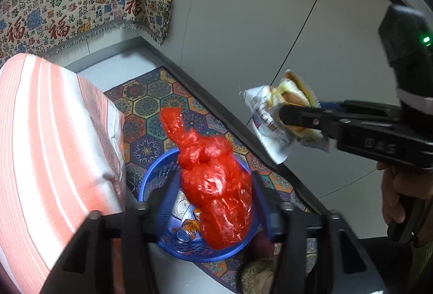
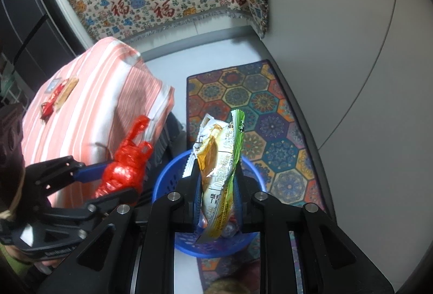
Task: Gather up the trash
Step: 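Open both grippers to drop the bag and wrapper into the wastebasket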
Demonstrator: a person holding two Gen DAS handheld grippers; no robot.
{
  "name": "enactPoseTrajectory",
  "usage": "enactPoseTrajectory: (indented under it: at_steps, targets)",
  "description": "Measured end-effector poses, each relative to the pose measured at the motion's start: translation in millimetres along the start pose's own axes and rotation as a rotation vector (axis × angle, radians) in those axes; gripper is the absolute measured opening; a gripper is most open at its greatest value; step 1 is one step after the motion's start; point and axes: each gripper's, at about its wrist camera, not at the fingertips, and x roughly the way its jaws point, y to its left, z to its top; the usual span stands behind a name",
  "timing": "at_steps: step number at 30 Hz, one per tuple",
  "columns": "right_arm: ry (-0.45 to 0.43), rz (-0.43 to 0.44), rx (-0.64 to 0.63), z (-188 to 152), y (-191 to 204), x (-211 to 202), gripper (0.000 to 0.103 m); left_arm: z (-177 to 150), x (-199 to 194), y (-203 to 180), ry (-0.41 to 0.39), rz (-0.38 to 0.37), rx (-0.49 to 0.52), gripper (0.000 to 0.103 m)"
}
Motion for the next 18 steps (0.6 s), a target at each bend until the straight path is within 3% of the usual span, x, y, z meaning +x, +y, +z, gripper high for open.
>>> enactPoseTrajectory:
  at_steps: [2, 9, 18]
  targets:
    - [-0.022, 0.017, 0.007, 0.1, 0.0, -3.0, 0.048, 0.7, 4.5, 0.4, 0.0, 0.023, -0.005, 0.066]
    - [-0.064, -0.005, 0.008, 4.0, 1.1, -11.9, 0.055, -4.5, -8.5, 9.0, -0.028, 0.021, -0.04, 0.066]
    - [-0.105, -0.047, -0.069, 8.7, 28.9, -13.4, 0.067, -40.9, -75.2, 28.1, -0.095, 0.086, -0.027, 0.066]
